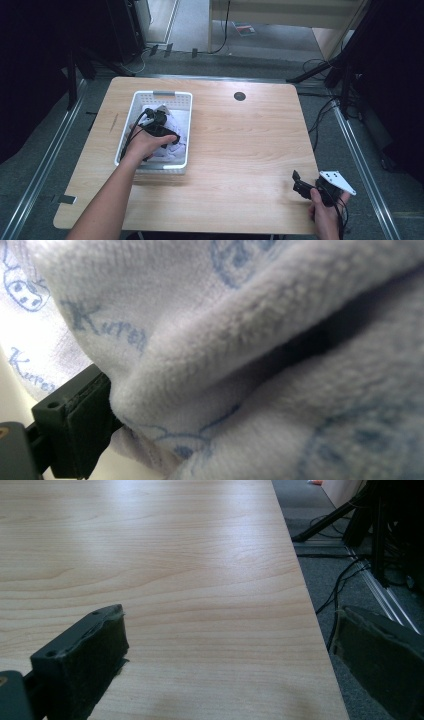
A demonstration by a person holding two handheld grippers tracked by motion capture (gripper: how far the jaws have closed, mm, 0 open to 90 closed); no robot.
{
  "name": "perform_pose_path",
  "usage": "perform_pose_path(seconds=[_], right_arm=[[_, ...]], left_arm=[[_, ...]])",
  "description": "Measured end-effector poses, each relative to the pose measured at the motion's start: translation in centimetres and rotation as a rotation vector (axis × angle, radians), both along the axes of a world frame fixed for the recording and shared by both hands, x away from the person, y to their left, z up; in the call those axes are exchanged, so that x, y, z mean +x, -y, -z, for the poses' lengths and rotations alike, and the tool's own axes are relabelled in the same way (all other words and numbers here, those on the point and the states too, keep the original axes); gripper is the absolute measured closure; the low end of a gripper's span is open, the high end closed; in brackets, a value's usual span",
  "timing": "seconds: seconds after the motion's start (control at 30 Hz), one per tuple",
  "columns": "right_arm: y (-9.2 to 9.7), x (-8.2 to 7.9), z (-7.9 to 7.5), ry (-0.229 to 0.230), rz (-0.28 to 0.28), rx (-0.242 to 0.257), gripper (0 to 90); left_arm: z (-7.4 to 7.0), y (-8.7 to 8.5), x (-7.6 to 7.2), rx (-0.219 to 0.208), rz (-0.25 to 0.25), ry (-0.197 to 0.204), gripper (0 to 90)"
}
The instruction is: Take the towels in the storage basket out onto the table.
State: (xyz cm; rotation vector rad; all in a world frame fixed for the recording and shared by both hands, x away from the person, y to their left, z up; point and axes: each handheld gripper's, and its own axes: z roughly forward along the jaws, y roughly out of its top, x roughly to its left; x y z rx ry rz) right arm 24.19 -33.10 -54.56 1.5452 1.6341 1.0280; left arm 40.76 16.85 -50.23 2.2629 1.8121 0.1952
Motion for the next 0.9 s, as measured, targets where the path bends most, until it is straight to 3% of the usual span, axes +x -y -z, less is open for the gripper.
perform_pose_path(seconds=[0.13, 0.23, 0.33, 0.37, 0.47, 0.57, 0.73, 0.9], right_arm=[[0.0, 0.0, 0.0, -0.002, 0.003, 0.003, 1.1], [0.1, 0.0, 0.0, -0.003, 0.004, 0.005, 1.1], [0.1, 0.1, 0.0, -0.002, 0.001, 0.001, 1.1], [0.0, 0.1, 0.0, -0.002, -0.001, -0.001, 1.1], [0.0, 0.1, 0.0, -0.002, 0.002, 0.001, 1.1], [0.0, 0.0, 0.0, -0.002, 0.005, 0.003, 1.1], [0.0, 0.0, 0.0, -0.002, 0.001, 0.002, 1.1], [0.0, 0.1, 0.0, -0.008, 0.0, -0.005, 1.1]], left_arm=[[-0.7, -0.5, 0.1, -0.033, 0.002, -0.022, 0.3], [-1.8, -1.6, 0.1, -0.078, 0.002, 0.015, 7.4], [-2.3, -1.9, 0.2, -0.032, -0.033, 0.027, 0.0], [-2.4, -2.0, 0.3, -0.057, -0.059, 0.011, 0.0], [-2.0, -2.0, 0.5, -0.059, -0.061, -0.005, 0.0], [-0.8, -1.7, 0.6, -0.069, -0.058, -0.027, 0.0], [-0.4, -1.2, 0.5, -0.03, -0.046, -0.012, 0.0], [0.2, -0.5, 0.0, 0.0, -0.025, 0.037, 0.0]])
